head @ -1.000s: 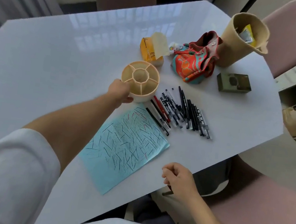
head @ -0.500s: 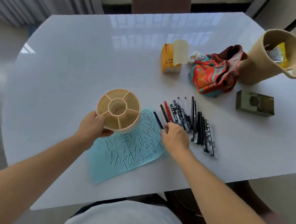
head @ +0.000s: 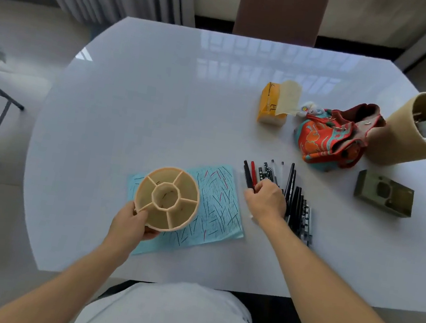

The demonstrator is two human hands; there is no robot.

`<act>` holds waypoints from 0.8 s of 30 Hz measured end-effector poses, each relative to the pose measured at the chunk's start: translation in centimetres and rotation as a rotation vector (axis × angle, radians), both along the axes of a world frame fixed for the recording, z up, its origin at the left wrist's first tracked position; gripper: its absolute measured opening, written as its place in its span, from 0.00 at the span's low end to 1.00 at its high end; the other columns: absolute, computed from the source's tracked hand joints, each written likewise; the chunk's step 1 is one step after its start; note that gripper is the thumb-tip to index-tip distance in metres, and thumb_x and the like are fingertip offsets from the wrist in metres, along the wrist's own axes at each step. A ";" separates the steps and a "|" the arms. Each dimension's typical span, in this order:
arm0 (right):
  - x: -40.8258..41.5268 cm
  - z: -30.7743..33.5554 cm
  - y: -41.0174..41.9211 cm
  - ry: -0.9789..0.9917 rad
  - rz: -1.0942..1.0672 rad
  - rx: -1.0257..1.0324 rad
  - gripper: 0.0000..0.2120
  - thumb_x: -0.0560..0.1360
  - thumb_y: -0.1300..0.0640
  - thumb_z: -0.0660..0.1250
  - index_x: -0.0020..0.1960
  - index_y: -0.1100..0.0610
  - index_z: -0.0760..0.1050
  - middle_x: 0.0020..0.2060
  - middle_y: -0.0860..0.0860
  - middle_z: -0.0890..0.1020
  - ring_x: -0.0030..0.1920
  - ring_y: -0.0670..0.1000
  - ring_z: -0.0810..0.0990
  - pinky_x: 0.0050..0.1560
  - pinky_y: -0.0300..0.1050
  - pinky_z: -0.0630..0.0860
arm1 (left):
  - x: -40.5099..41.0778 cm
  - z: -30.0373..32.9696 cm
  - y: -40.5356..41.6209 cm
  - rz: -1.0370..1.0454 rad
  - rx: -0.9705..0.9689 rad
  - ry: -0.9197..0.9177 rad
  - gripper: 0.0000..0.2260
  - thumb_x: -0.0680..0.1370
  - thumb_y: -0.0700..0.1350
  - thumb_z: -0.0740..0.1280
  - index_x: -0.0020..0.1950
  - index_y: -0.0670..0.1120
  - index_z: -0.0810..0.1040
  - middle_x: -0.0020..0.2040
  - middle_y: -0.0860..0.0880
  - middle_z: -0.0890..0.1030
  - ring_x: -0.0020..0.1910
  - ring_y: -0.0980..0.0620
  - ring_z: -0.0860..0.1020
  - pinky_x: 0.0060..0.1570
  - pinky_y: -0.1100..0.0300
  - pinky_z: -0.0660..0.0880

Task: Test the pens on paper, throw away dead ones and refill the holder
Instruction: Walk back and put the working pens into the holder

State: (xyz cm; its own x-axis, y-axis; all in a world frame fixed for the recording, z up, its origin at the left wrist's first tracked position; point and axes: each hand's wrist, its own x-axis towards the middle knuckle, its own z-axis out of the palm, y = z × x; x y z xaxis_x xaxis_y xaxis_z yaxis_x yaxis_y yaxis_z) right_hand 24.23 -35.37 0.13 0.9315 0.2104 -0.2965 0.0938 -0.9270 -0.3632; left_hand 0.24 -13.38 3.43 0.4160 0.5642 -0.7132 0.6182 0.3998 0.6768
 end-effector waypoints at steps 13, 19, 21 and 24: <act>1.3 -0.5 2.0 -0.002 0.232 -0.277 0.09 0.77 0.52 0.67 0.42 0.56 0.73 0.39 0.51 0.79 0.35 0.51 0.77 0.29 0.40 0.64 | -0.9 -1.1 -1.0 0.045 -0.008 0.009 0.11 0.79 0.38 0.61 0.59 0.49 0.76 0.55 0.44 0.81 0.49 0.42 0.84 0.38 0.54 0.83; 0.6 0.3 1.8 0.106 0.098 0.039 0.09 0.73 0.52 0.69 0.39 0.55 0.75 0.35 0.51 0.80 0.33 0.48 0.76 0.30 0.42 0.69 | -1.1 -0.9 -0.9 0.043 -0.031 0.019 0.14 0.79 0.38 0.62 0.63 0.50 0.74 0.54 0.45 0.82 0.42 0.46 0.86 0.38 0.55 0.83; -0.6 0.9 1.8 0.194 0.043 0.249 0.07 0.72 0.53 0.69 0.41 0.56 0.75 0.37 0.53 0.81 0.35 0.51 0.79 0.31 0.46 0.76 | -1.2 -0.8 -0.9 0.042 -0.034 0.017 0.15 0.79 0.38 0.63 0.64 0.50 0.73 0.54 0.46 0.82 0.41 0.46 0.86 0.39 0.55 0.83; -2.8 2.3 2.4 0.365 -0.030 0.597 0.05 0.74 0.58 0.69 0.47 0.59 0.77 0.39 0.58 0.85 0.35 0.54 0.86 0.33 0.48 0.84 | -1.3 -0.6 -1.1 0.021 -0.031 0.032 0.16 0.78 0.39 0.65 0.65 0.50 0.71 0.53 0.46 0.82 0.41 0.47 0.86 0.40 0.54 0.84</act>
